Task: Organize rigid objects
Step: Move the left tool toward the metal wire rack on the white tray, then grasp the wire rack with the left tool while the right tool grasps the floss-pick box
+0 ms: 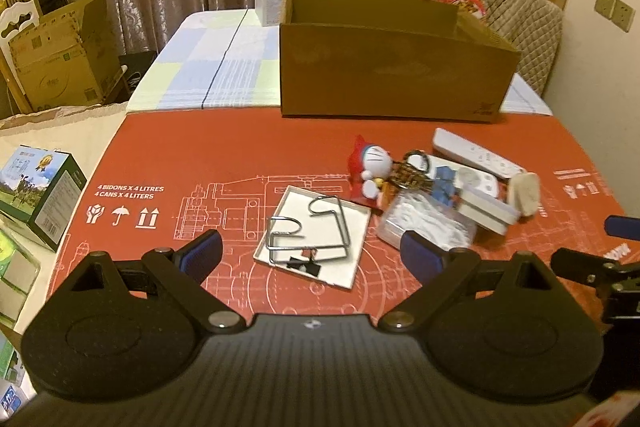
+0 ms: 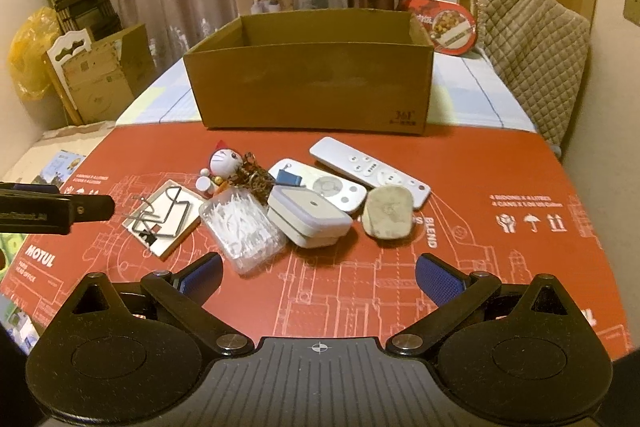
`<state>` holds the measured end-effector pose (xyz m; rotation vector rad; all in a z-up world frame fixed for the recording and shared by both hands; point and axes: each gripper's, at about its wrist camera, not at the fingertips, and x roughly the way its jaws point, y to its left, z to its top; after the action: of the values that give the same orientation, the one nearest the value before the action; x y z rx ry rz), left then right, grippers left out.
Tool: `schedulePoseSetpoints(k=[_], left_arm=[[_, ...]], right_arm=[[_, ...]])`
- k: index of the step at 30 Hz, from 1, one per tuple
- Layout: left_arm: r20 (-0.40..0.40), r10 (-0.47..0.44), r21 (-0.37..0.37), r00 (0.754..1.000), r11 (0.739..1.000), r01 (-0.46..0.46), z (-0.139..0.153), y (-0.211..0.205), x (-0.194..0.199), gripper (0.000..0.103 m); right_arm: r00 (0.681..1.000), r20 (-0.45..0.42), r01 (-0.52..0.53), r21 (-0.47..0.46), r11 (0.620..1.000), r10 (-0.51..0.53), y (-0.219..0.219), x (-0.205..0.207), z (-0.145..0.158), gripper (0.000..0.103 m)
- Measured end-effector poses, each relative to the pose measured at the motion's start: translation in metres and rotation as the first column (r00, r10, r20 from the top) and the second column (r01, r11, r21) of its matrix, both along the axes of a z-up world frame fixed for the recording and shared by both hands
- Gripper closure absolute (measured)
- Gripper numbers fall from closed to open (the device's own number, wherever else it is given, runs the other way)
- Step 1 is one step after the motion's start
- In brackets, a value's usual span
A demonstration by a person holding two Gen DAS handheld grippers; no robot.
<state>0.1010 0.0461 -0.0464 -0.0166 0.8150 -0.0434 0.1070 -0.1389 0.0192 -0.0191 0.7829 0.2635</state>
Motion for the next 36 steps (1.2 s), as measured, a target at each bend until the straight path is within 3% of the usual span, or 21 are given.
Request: schedulePoseSetpoints(k=[13, 17, 27, 33, 36], left_arm=[[0.042, 0.023, 0.055, 0.999, 0.998, -0.026, -0.061, -0.010, 0.034, 0.010], [0.022, 0.031, 0.035, 0.999, 0.999, -0.032, -0.075, -0.007, 0.042, 0.015], [0.045, 0.027, 0.066, 0.999, 0.997, -0.029, -0.080, -0.013, 0.050, 0.038], [0.044, 0.017, 0.071, 0.999, 0.997, -0.020, -0.080, -0.012, 0.049, 0.038], [0.047, 0.012, 0.068, 0.999, 0.998, -0.015, -0.078, -0.011, 0.048, 0.038]], right_arm=[[1.000, 0.008, -0.023, 0.006, 1.000, 0.023, 0.000, 0.040, -0.037, 0.004], [1.000, 0.000, -0.018, 0.019, 1.000, 0.018, -0.003, 0.050, -0.045, 0.010], [0.999, -0.011, -0.051, 0.047, 0.998, 0.052, -0.004, 0.060, -0.056, 0.016], [0.998, -0.003, -0.065, 0.068, 0.996, 0.065, -0.003, 0.067, -0.055, 0.019], [0.995, 0.017, -0.094, 0.085, 0.992, 0.093, 0.000, 0.063, -0.049, 0.029]])
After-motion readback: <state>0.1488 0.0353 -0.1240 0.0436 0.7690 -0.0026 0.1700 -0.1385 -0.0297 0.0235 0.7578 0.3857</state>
